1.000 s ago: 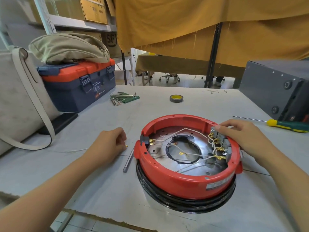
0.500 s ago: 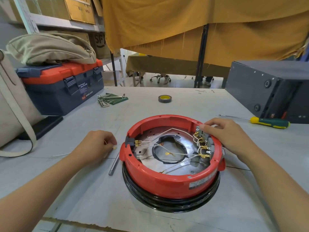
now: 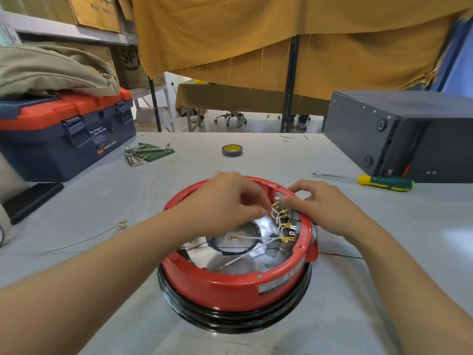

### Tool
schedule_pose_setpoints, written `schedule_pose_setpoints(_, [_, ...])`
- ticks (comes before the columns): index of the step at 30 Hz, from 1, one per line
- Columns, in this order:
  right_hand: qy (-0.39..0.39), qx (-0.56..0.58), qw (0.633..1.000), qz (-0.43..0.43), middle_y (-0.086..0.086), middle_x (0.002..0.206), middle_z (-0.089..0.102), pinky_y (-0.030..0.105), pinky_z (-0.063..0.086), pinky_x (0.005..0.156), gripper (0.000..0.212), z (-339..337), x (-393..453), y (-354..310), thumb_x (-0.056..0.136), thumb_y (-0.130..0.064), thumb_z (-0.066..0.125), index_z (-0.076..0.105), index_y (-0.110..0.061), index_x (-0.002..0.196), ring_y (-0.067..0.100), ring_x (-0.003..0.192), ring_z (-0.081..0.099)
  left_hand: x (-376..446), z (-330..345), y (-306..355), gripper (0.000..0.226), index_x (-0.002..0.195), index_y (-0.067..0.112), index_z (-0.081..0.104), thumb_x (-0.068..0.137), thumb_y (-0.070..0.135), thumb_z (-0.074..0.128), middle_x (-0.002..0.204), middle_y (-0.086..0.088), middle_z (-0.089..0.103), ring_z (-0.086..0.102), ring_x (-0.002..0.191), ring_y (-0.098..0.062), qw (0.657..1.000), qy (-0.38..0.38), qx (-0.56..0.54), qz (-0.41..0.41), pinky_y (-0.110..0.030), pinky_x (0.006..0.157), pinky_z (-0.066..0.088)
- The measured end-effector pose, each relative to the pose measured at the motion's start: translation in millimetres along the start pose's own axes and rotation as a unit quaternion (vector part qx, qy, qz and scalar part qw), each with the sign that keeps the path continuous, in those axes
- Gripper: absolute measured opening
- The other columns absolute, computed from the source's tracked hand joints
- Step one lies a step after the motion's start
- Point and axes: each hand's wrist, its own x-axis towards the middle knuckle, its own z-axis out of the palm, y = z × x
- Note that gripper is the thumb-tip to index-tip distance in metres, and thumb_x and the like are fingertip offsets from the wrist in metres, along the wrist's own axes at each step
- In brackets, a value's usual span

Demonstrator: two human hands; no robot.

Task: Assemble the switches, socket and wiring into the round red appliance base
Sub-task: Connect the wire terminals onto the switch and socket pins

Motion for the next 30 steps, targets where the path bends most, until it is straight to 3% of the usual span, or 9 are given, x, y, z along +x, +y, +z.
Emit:
schedule_pose_setpoints(2, [-0.002,0.001,1.0,-0.002,-0.004,0.052,0.066,0.017,0.038,0.049,0.019,-0.1,0.0,0.0,0.083,-0.046,0.06,0.064,-0.03,0.093,0.003,0.044,0.057,12.0,12.7,7.4,0.011,0.09,0.024,0.075,0.084,0.022,0.067,0.065,0.01,0.061,0.051,0.055,0.006,0.999,-0.033,-0.014,-0.004,-0.006,0.048,0.035])
schedule_pose_setpoints(6, [-0.007,0.009,1.0,-0.003,-0.004,0.048,0.062,0.013,0.036,0.045,0.016,0.0,0.7,0.6,0.085,-0.042,0.059,0.064,-0.029,0.093,0.001,0.04,0.053,28.2,29.4,11.6,0.008,0.086,0.019,0.076,0.08,0.02,0.071,0.057,0.016,0.051,0.048,0.051,0.013,0.998,-0.054,-0.015,-0.034,-0.004,0.047,0.033])
schedule_pose_setpoints(10, [-0.003,0.004,1.0,-0.006,-0.007,0.047,0.061,0.01,0.035,0.043,0.017,-0.4,2.2,2.0,0.085,-0.044,0.059,0.064,-0.03,0.093,0.0,0.041,0.054,31.0,38.6,9.1,0.004,0.076,0.02,0.073,0.077,0.017,0.07,0.058,0.014,0.055,0.051,0.054,0.002,0.996,-0.071,-0.014,-0.055,-0.006,0.046,0.033])
schedule_pose_setpoints(13, [-0.001,-0.029,1.0,-0.008,-0.01,0.05,0.061,0.016,0.037,0.047,0.021,-1.2,2.9,2.9,0.083,-0.052,0.057,0.063,-0.034,0.094,0.0,0.042,0.053,29.3,40.7,7.3,0.003,0.073,0.021,0.072,0.075,0.019,0.072,0.058,0.012,0.055,0.05,0.054,-0.001,0.997,-0.057,-0.02,-0.056,-0.007,0.046,0.032])
schedule_pose_setpoints(17, [-0.016,-0.012,1.0,-0.009,-0.014,0.043,0.059,0.012,0.036,0.037,0.021,-1.2,2.5,2.9,0.085,-0.048,0.056,0.061,-0.031,0.095,0.001,0.036,0.051,25.1,39.9,5.4,0.007,0.071,0.02,0.072,0.077,0.015,0.072,0.06,0.01,0.061,0.054,0.054,0.001,0.998,-0.044,-0.018,-0.029,-0.007,0.051,0.038])
schedule_pose_setpoints(21, [-0.024,0.004,1.0,-0.009,-0.014,0.043,0.059,0.012,0.036,0.036,0.021,-0.9,2.4,3.1,0.088,-0.046,0.056,0.06,-0.028,0.098,0.0,0.037,0.052,22.8,38.9,2.1,0.015,0.066,0.026,0.069,0.078,0.018,0.072,0.064,0.003,0.067,0.059,0.061,-0.006,0.998,-0.034,-0.038,-0.033,-0.018,0.056,0.043])
schedule_pose_setpoints(30, [-0.028,0.012,0.999,-0.012,-0.013,0.042,0.059,0.013,0.037,0.037,0.022,-0.2,3.3,4.3,0.088,-0.044,0.055,0.06,-0.026,0.1,0.0,0.038,0.053,24.0,41.8,-1.0,0.009,0.072,0.017,0.072,0.079,0.021,0.073,0.06,0.007,0.065,0.055,0.054,0.003,0.996,-0.025,-0.056,-0.066,-0.006,0.05,0.038])
